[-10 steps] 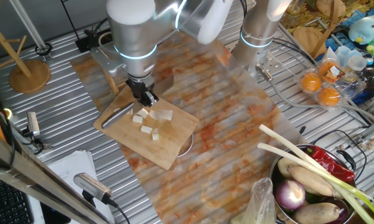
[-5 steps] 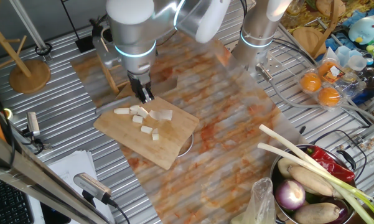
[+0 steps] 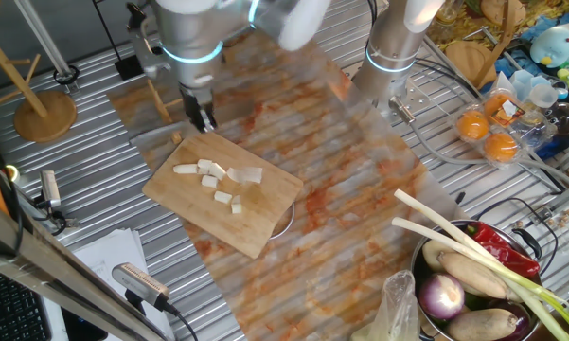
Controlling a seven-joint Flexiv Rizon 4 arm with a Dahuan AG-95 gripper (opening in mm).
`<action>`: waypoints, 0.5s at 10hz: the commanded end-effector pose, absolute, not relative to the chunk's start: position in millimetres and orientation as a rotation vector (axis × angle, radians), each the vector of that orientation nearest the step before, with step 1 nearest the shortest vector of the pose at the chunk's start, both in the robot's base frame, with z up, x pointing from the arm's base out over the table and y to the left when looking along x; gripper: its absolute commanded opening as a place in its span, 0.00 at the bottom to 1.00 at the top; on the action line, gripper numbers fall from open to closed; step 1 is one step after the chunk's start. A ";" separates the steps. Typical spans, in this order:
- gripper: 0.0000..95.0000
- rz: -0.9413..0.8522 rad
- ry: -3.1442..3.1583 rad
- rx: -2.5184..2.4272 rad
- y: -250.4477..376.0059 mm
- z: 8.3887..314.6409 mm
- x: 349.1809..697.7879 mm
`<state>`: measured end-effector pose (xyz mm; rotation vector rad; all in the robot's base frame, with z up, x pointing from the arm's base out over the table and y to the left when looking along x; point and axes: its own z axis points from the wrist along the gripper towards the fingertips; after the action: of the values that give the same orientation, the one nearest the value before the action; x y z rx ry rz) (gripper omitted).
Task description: Chop the scallions
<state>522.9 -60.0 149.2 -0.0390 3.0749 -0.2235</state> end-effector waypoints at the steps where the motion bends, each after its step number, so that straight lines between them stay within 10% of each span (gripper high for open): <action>1: 0.00 -0.169 3.072 -0.254 -80.5 154.8 527.6; 5: 0.00 -0.168 3.077 -0.227 -100.2 157.4 545.3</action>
<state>549.5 -102.6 155.7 -0.2747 3.0812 -0.1497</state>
